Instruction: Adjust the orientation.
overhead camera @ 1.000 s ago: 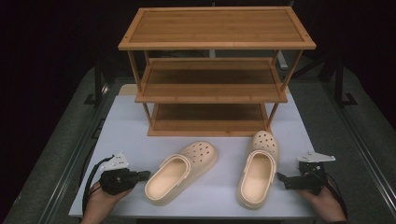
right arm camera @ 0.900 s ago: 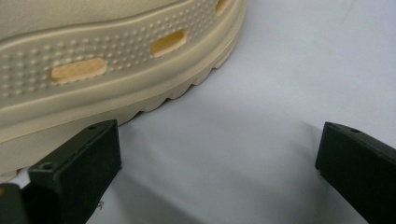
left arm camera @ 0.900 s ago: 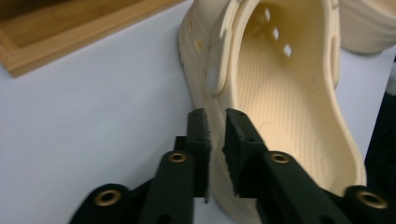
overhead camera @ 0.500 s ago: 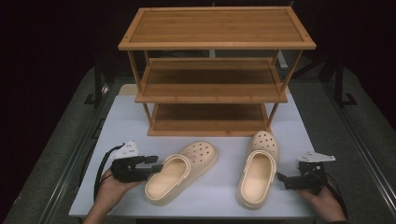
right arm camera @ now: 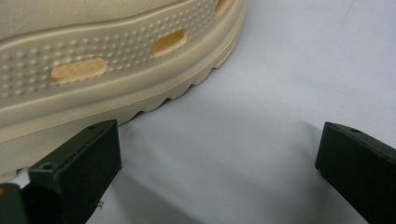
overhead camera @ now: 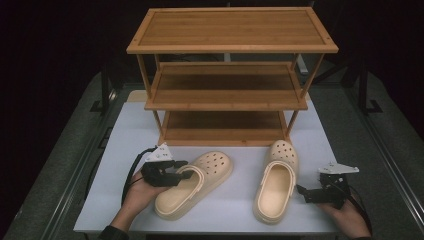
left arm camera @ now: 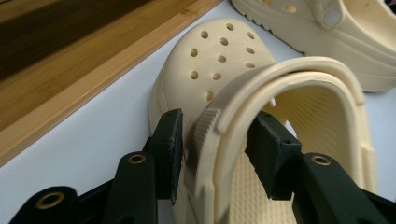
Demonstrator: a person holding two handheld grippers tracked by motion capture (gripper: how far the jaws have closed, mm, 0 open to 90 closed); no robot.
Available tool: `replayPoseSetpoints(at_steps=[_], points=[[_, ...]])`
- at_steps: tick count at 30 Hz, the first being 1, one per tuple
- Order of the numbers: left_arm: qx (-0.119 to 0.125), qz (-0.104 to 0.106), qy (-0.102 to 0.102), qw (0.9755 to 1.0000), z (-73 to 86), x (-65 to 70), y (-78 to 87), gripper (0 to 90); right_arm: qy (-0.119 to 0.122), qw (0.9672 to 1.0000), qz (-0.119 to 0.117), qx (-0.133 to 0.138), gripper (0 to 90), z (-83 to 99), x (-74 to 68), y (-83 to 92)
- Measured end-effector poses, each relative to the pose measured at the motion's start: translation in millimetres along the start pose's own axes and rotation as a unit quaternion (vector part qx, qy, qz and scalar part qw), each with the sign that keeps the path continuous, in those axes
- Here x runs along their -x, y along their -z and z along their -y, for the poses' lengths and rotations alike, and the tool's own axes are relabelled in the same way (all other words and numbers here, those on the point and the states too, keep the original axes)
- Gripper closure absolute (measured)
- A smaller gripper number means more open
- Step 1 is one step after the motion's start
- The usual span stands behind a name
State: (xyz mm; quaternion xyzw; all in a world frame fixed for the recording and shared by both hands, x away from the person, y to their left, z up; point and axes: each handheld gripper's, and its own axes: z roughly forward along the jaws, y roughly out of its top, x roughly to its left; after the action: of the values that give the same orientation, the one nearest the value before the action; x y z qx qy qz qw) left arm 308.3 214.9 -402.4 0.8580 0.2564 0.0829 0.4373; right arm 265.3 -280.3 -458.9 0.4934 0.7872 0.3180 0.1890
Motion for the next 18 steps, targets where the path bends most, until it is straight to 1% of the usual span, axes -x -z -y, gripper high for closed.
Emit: replayPoseSetpoints(at_steps=[1,2,5,6,7,8,10,11,14,16,17,18], points=[[-0.001,-0.007,-0.003,1.0,-0.7,-0.5,-2.1,59.0,0.0,1.0,0.0,0.0,0.0,0.0,0.0,0.0],[-0.001,-0.007,-0.003,1.0,-0.7,-0.5,-2.1,60.4,0.0,1.0,0.0,0.0,0.0,0.0,0.0,0.0],[-0.003,-0.019,-0.01,0.9998,-0.7,0.1,-1.2,64.8,0.0,1.0,0.0,0.0,0.0,0.0,0.0,0.0],[-0.003,-0.019,-0.01,0.9998,-0.7,0.1,-1.2,66.4,0.0,1.0,0.0,0.0,0.0,0.0,0.0,0.0],[-0.002,-0.024,-0.014,0.9996,-0.8,1.2,-0.8,66.4,0.0,1.0,0.0,0.0,0.0,0.0,0.0,0.0],[-0.006,-0.034,-0.026,0.9991,-1.7,2.8,0.2,69.2,0.0,1.0,0.0,0.0,0.0,0.0,0.0,0.0],[-0.01,-0.045,-0.039,0.9982,-2.8,5.1,0.9,71.5,0.0,1.0,0.0,0.0,0.0,0.0,0.0,0.0],[-0.01,-0.049,-0.041,0.9979,-3.1,5.9,1.0,72.4,0.0,1.0,0.0,0.0,0.0,0.0,0.0,0.0],[-0.01,-0.053,-0.043,0.9976,-3.3,6.5,1.8,73.6,0.0,1.0,0.0,0.0,0.0,0.0,0.0,0.0],[-0.01,-0.053,-0.04,0.9977,-3.0,4.8,3.7,75.4,0.0,1.0,0.0,0.0,0.0,0.0,0.1,0.0],[-0.006,-0.053,-0.032,0.9981,-2.2,2.4,6.4,75.6,0.0,1.0,0.0,0.0,0.0,0.0,0.1,0.0],[-0.003,-0.052,-0.028,0.9983,-1.7,1.2,7.8,75.7,0.0,1.0,0.0,0.0,0.0,-0.1,0.1,0.0]])
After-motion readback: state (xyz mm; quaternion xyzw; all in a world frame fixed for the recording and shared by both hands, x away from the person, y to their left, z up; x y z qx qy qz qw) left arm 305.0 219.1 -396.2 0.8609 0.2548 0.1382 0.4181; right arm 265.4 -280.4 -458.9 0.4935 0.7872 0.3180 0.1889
